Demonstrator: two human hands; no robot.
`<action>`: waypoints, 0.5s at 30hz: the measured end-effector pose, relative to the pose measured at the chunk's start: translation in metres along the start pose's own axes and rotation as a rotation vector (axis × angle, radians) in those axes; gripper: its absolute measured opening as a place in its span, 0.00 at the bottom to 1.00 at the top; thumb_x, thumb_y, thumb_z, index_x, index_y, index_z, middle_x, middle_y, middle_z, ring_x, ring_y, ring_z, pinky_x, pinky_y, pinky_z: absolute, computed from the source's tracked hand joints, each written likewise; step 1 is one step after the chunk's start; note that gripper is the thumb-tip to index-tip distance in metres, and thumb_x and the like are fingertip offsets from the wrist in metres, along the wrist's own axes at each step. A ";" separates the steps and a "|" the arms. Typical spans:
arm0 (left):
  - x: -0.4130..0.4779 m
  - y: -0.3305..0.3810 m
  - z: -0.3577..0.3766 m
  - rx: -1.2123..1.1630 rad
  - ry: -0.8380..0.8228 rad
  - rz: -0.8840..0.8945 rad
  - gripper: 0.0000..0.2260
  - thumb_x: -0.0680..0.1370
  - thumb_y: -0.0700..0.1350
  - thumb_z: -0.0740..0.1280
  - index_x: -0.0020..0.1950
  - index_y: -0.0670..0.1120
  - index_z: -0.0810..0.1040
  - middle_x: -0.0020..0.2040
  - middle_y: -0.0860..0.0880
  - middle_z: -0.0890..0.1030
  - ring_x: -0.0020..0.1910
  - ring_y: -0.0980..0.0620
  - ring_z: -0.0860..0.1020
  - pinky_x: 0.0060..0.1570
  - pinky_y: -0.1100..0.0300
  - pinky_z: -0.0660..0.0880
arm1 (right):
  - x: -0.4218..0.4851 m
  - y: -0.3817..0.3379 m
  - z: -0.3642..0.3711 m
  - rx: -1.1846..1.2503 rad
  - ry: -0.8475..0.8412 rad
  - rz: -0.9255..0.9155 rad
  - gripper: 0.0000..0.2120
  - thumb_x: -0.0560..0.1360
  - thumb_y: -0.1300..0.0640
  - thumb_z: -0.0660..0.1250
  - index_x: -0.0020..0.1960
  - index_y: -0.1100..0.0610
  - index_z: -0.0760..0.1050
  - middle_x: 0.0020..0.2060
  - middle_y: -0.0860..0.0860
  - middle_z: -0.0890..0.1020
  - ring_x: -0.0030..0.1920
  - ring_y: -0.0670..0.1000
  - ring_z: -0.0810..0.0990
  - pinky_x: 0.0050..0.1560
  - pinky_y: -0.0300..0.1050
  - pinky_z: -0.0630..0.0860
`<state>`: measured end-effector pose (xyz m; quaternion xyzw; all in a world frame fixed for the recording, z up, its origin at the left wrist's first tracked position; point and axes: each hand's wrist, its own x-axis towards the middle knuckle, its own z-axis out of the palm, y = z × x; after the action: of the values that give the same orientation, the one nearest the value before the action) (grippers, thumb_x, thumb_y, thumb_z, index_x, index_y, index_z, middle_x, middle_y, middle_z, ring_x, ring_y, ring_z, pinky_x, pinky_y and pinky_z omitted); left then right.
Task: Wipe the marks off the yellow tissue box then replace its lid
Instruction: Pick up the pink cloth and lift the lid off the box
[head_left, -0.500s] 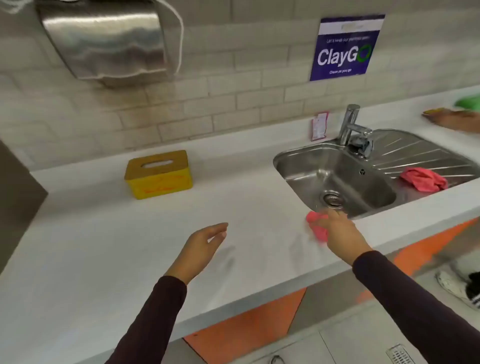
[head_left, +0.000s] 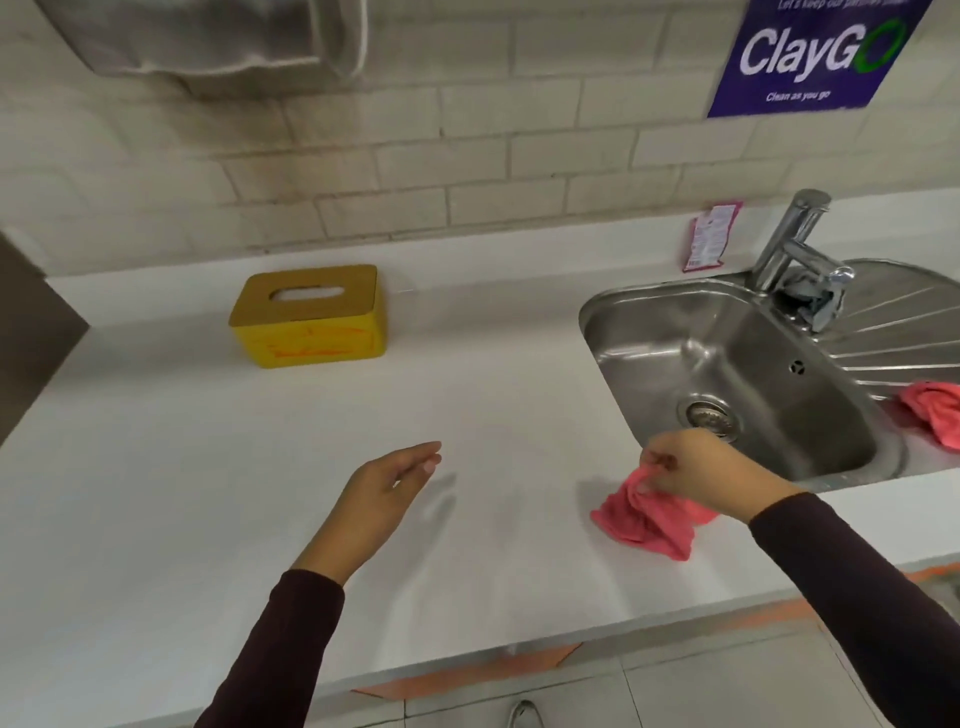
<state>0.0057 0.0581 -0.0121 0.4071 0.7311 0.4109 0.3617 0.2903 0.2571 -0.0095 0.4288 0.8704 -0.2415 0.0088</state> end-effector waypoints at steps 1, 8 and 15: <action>0.000 0.000 -0.005 -0.014 0.014 -0.004 0.12 0.78 0.51 0.62 0.60 0.58 0.76 0.58 0.59 0.80 0.56 0.70 0.73 0.53 0.75 0.66 | -0.001 -0.013 -0.009 0.074 0.033 -0.017 0.13 0.69 0.56 0.72 0.32 0.47 0.70 0.29 0.43 0.75 0.32 0.43 0.73 0.30 0.30 0.67; 0.011 0.000 -0.064 -0.057 0.137 0.017 0.11 0.78 0.49 0.62 0.59 0.57 0.77 0.54 0.59 0.81 0.58 0.64 0.75 0.51 0.76 0.68 | -0.001 -0.112 -0.055 0.651 0.236 -0.201 0.05 0.76 0.51 0.62 0.42 0.50 0.71 0.40 0.51 0.82 0.42 0.49 0.81 0.46 0.48 0.77; 0.037 -0.020 -0.148 -0.005 0.154 0.059 0.11 0.78 0.49 0.62 0.59 0.58 0.77 0.54 0.58 0.81 0.58 0.61 0.76 0.51 0.76 0.66 | 0.026 -0.214 -0.056 1.222 0.413 -0.411 0.08 0.75 0.50 0.60 0.43 0.55 0.69 0.29 0.49 0.77 0.28 0.48 0.75 0.38 0.48 0.81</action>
<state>-0.1431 0.0388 0.0219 0.3948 0.7436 0.4531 0.2932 0.1243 0.1901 0.1224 0.2200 0.6252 -0.6001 -0.4479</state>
